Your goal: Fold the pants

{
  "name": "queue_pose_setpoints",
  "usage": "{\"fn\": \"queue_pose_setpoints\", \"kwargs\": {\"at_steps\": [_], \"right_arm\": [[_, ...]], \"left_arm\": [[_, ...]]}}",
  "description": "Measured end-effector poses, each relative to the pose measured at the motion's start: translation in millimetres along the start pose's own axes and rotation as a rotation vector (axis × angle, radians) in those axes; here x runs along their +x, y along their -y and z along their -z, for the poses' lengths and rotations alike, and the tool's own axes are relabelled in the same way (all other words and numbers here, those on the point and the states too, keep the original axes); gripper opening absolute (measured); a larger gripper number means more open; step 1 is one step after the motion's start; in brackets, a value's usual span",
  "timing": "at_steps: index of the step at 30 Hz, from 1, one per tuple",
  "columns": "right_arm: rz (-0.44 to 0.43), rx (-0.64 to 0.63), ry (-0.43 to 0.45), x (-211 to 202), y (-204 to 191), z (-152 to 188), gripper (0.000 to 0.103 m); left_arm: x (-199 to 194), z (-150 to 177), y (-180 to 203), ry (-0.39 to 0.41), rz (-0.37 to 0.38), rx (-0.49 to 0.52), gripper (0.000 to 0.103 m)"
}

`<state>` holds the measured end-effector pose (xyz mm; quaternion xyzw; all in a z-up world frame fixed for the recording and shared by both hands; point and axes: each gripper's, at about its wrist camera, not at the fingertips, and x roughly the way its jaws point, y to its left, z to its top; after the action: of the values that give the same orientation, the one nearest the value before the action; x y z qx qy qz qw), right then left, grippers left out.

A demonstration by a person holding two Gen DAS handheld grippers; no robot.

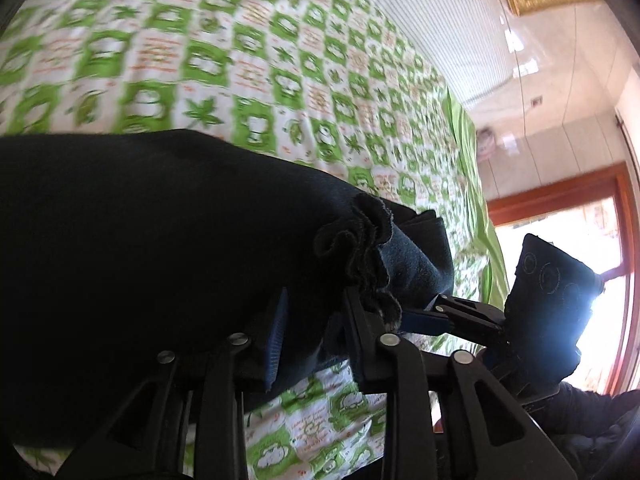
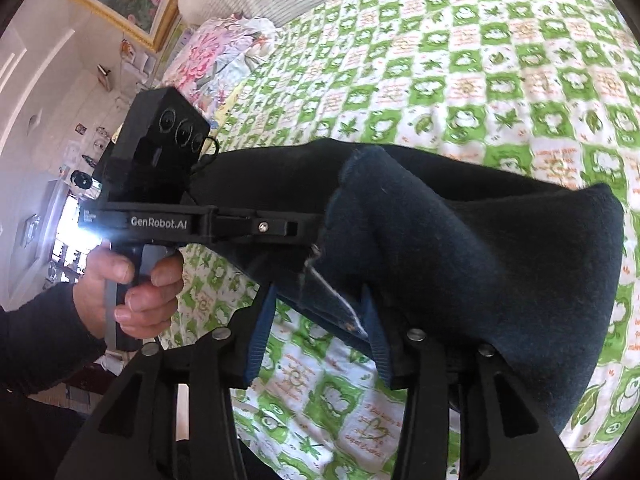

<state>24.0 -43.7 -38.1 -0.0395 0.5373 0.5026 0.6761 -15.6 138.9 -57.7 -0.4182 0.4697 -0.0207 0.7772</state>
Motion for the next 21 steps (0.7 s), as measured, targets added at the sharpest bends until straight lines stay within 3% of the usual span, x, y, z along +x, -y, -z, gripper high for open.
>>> {"fn": "queue_pose_setpoints", "kwargs": {"at_steps": [10,21], "right_arm": [[-0.014,-0.032,-0.009,3.7,-13.2,-9.1,0.046],[-0.018,-0.049,-0.012,6.8,-20.5,-13.6,0.046]], "left_arm": [[-40.9,25.9,-27.5,0.123,0.002,-0.161,0.033],[-61.4,55.3,-41.5,0.182,-0.003,-0.233,0.033]]}}
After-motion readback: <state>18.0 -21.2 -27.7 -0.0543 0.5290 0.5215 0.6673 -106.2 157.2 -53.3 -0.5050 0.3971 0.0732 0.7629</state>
